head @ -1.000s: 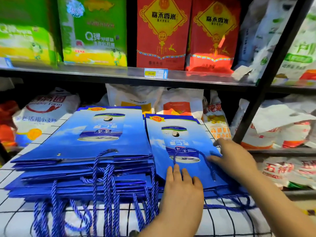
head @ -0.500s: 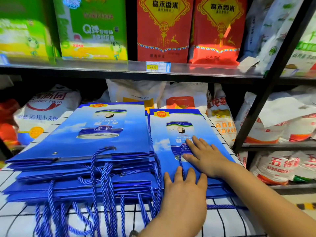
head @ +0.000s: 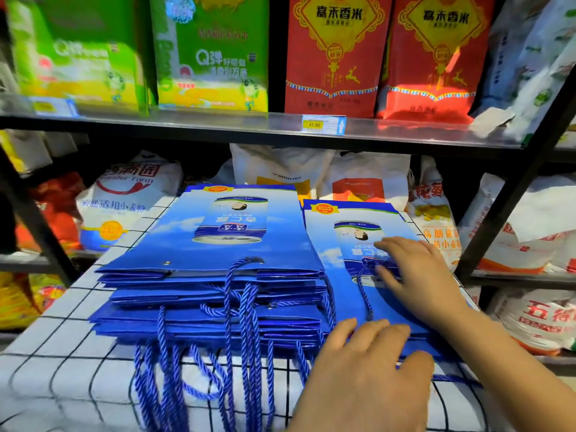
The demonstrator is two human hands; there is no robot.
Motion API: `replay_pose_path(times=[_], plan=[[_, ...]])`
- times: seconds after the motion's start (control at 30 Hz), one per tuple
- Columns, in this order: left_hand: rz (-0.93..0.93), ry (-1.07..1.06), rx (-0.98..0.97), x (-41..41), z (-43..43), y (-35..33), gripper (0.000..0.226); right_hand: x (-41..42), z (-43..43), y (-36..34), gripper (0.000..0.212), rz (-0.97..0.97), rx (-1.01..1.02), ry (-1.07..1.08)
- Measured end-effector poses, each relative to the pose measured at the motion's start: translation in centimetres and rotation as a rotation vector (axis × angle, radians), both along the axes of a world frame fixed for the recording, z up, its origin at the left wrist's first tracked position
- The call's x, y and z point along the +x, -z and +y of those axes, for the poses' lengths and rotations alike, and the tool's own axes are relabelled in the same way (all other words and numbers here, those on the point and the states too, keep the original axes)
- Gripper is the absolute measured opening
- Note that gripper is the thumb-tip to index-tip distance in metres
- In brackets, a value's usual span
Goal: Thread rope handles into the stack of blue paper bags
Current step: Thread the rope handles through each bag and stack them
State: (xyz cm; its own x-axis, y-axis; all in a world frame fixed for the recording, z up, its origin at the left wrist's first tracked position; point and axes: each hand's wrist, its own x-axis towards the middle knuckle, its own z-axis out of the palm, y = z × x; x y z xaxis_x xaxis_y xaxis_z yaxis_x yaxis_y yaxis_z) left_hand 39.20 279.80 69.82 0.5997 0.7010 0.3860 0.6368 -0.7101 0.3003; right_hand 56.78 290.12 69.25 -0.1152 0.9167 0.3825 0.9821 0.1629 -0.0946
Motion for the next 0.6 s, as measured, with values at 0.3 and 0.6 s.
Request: replay_pose_path(times=[0.3, 0.6], plan=[[-0.239, -0.597, 0.021, -12.7, 0.0, -3.8, 0.027, -11.4, -3.9, -7.7, 0.031, 0.423, 0.064, -0.479], [0.024, -0.725, -0.117, -13.1, 0.3, -2.2, 0.042, -16.4, -2.7, -8.2, 0.022, 0.083, -0.197, -0.611]])
